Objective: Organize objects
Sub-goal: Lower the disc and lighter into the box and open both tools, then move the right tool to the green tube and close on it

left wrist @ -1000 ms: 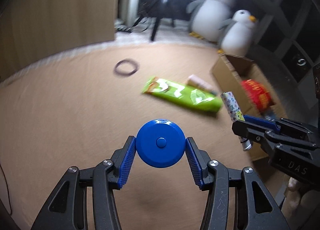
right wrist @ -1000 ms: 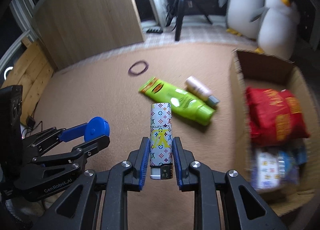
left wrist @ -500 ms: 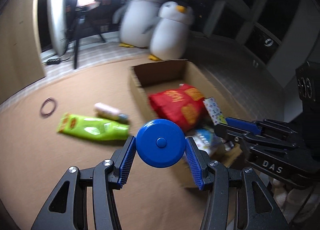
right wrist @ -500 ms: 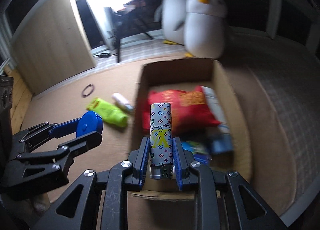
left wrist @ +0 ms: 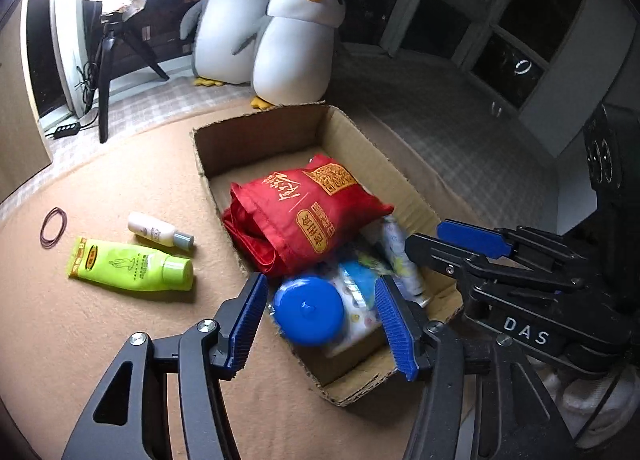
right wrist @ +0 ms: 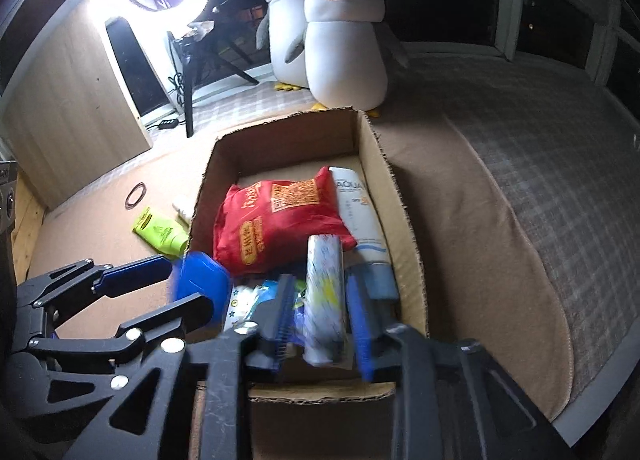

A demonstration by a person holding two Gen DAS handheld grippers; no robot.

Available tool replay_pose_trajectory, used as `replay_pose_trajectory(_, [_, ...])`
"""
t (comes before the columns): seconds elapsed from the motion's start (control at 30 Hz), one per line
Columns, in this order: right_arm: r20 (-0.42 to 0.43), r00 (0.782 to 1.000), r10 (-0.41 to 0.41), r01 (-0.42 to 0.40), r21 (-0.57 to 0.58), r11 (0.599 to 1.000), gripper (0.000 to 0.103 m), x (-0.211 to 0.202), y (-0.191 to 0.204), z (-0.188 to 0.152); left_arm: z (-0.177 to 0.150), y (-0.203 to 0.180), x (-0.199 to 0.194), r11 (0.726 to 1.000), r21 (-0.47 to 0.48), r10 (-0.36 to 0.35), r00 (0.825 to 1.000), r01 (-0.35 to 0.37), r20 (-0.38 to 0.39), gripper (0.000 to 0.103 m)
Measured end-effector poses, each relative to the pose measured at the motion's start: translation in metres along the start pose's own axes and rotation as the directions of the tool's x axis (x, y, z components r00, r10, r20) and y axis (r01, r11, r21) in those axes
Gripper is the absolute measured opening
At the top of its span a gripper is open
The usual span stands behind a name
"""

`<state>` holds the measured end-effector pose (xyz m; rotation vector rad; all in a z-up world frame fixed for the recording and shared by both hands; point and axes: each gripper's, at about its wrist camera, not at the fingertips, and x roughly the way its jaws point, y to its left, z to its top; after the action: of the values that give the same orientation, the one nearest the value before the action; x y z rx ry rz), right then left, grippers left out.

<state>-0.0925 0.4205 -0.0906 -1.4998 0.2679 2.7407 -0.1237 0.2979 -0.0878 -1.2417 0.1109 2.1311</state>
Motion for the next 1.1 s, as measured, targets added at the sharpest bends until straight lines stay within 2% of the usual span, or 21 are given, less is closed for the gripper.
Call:
replay_pose_trajectory(0.23, [0.005, 1.0, 0.02, -0.02, -0.012, 1.0, 0.035, 0.0, 0.007, 0.004, -0.004, 0.023, -0.018, 0.999, -0.037, 0.031, 0.999, -0.03, 0.027, 0.06])
replay_pose_trajectory(0.5, [-0.009, 0.994, 0.113, -0.114, -0.064, 0.991, 0.036, 0.003, 0.037, 0.013, -0.028, 0.079, -0.056, 0.987, -0.125, 0.108, 0.993, -0.102, 0.042, 0.06])
replay_pose_trajectory(0.57, [-0.015, 0.99, 0.137, -0.138, -0.089, 0.986, 0.04, 0.004, 0.048, 0.017, -0.038, 0.095, -0.067, 0.98, -0.153, 0.132, 0.99, -0.124, 0.043, 0.06])
replay_pose_trajectory(0.7, [-0.047, 0.985, 0.165, -0.171, -0.203, 0.964, 0.042, 0.011, 0.086, 0.022, -0.064, 0.132, -0.089, 0.959, -0.23, 0.177, 0.984, -0.164, 0.034, 0.06])
replay_pose_trajectory(0.77, [-0.059, 0.982, 0.179, -0.188, -0.255, 0.948, 0.05, 0.015, 0.103, 0.024, -0.076, 0.146, -0.098, 0.948, -0.262, 0.193, 0.981, -0.179, 0.03, 0.06])
replay_pose_trajectory(0.83, [-0.072, 0.977, 0.201, -0.214, -0.304, 0.928, 0.054, 0.022, 0.121, 0.027, -0.091, 0.162, -0.109, 0.935, -0.294, 0.212, 0.977, -0.197, 0.019, 0.06])
replay_pose_trajectory(0.97, [-0.143, 0.969, 0.204, -0.244, -0.381, 0.892, 0.054, 0.047, 0.161, 0.032, -0.114, 0.183, -0.124, 0.914, -0.342, 0.233, 0.972, -0.216, 0.01, 0.06])
replay_pose_trajectory(1.1, [-0.251, 0.947, 0.201, -0.284, -0.36, 0.889, 0.054, 0.084, 0.185, 0.042, -0.137, 0.202, -0.14, 0.891, -0.391, 0.255, 0.967, -0.232, 0.009, 0.06])
